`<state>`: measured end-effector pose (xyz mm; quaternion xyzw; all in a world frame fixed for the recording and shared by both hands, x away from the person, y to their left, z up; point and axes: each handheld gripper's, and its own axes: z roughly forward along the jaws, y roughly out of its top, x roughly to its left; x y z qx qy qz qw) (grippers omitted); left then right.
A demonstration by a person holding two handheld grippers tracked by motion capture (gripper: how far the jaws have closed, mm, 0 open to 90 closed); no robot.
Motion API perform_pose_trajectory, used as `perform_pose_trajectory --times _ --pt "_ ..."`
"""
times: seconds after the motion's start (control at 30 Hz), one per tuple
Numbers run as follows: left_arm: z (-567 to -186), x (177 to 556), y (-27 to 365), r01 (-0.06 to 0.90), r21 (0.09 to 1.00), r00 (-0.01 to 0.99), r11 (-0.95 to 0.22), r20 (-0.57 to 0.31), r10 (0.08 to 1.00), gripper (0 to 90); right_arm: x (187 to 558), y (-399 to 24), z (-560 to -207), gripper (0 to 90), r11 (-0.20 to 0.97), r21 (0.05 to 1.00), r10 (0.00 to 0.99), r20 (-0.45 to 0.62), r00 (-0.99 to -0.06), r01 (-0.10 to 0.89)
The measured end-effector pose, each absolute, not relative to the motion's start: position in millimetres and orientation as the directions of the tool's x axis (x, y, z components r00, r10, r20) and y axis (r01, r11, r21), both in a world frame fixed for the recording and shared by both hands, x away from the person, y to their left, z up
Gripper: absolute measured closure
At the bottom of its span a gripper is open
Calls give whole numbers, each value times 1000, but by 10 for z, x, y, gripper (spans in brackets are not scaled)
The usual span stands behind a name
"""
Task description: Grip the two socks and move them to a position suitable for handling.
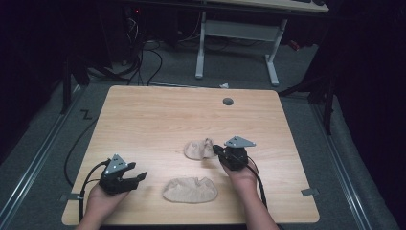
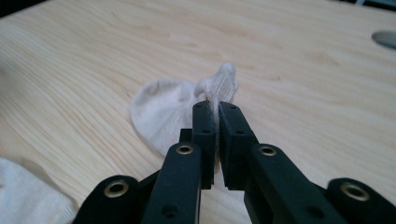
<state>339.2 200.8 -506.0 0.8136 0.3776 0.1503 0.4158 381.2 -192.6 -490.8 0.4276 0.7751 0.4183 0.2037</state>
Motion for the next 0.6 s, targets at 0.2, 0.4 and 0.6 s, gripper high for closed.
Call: perform_pose_trajectory --times 0.2,0.4,0.6 --pt "-5044 3480 1858 488 789 673 -373 -69 736 427 3804 -2053 -5040 853 290 785 853 47 -520 547" --pt "-5010 3648 1585 502 786 665 -360 -85 742 446 3802 -2190 -5130 811 269 763 875 60 -480 588" --pt "-5046 3878 1352 506 776 678 -376 -88 730 487 3800 -2229 -5151 831 269 758 878 61 -475 595"
